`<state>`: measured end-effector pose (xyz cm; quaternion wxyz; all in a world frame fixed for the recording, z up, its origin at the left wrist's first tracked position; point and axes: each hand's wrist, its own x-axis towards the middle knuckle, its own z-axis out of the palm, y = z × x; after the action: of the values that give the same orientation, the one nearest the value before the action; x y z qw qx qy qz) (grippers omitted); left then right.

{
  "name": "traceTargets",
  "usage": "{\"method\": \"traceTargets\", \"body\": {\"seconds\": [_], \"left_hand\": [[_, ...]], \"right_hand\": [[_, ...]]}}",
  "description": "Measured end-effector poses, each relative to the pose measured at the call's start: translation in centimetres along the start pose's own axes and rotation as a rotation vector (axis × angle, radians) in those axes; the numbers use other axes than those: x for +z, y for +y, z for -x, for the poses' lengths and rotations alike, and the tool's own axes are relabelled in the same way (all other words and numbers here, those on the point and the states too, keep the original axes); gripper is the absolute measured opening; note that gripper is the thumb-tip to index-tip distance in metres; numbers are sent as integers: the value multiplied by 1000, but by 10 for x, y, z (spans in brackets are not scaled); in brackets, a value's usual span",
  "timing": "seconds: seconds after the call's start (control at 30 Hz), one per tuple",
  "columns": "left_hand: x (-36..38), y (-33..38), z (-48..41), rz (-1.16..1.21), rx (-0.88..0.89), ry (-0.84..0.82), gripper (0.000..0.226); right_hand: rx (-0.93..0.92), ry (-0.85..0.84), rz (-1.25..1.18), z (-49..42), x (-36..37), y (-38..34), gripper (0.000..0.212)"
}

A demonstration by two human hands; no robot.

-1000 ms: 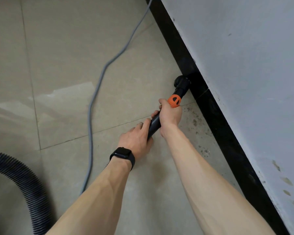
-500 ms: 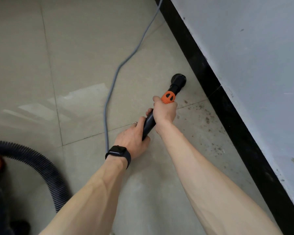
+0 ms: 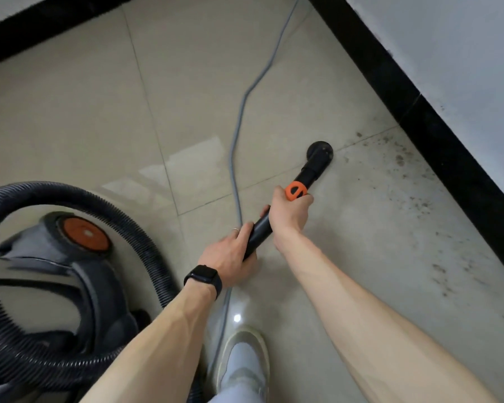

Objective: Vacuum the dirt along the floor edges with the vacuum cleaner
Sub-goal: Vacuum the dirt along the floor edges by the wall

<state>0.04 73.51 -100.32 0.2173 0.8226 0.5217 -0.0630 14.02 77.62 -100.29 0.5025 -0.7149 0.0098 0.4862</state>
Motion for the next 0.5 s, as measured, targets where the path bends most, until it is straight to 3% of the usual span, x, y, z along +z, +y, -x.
{"method": "traceTargets", "body": {"seconds": [0.23,0.5], "left_hand": [[10,12,1,36,22,37,35],[13,43,-21,45,2,56,40]], "right_hand": [[3,-15,29,3,-22,-3,26],[-30,-14,84,-17,-38,-29,28]]}}
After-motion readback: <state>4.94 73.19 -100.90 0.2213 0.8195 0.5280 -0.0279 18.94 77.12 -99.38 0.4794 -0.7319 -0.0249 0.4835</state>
